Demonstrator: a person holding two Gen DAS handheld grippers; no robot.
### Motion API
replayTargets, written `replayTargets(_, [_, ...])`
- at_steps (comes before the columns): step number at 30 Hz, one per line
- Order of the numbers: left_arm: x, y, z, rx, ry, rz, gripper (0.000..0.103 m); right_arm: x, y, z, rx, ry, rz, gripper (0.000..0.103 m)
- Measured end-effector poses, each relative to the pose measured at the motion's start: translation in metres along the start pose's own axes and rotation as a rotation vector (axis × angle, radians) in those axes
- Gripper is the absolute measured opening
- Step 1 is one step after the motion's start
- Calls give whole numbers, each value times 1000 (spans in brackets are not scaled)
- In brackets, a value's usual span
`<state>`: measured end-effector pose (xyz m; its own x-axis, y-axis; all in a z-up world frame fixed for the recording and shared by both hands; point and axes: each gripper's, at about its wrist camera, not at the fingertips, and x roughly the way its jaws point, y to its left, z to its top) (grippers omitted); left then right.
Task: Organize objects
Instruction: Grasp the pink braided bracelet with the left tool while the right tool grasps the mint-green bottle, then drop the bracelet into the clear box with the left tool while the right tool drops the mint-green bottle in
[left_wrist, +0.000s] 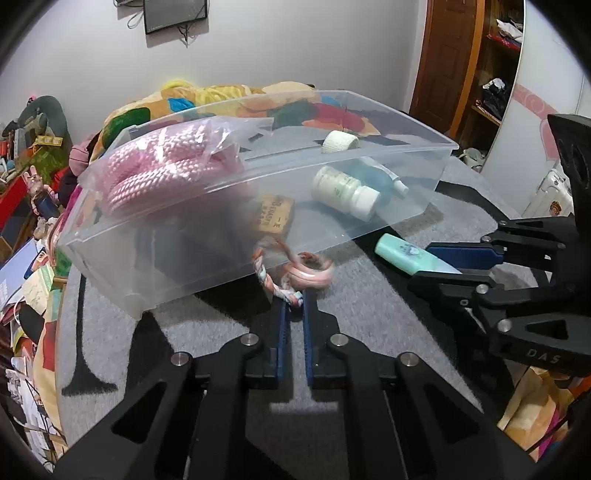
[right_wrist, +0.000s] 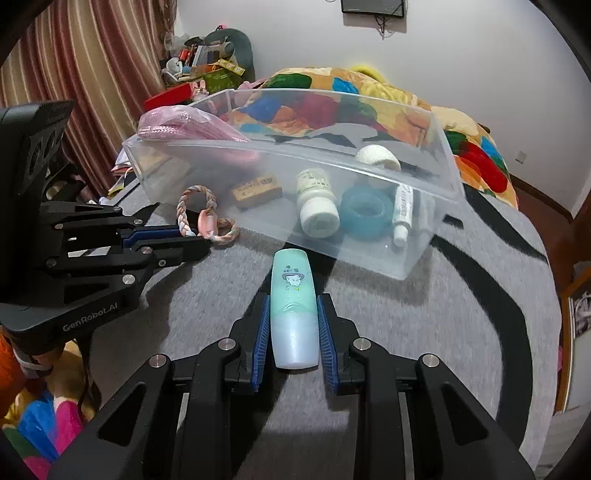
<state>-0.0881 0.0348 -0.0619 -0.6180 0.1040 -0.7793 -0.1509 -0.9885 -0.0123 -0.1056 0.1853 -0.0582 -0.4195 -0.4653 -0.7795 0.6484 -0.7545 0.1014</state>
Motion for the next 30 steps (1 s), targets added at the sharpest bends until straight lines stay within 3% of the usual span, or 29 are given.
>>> replayTargets(8, [-25, 6, -8, -33, -51, -20, 5, -20, -3, -5, 49, -40, 23, 23])
replayTargets(14, [-61, 6, -4, -29, -140, -26, 5, -41, -5, 3, 76, -102, 33, 23])
replayTargets(30, [-98, -9, 45, 8, -288, -32, 5, -79, -4, 42, 61, -252, 19, 23])
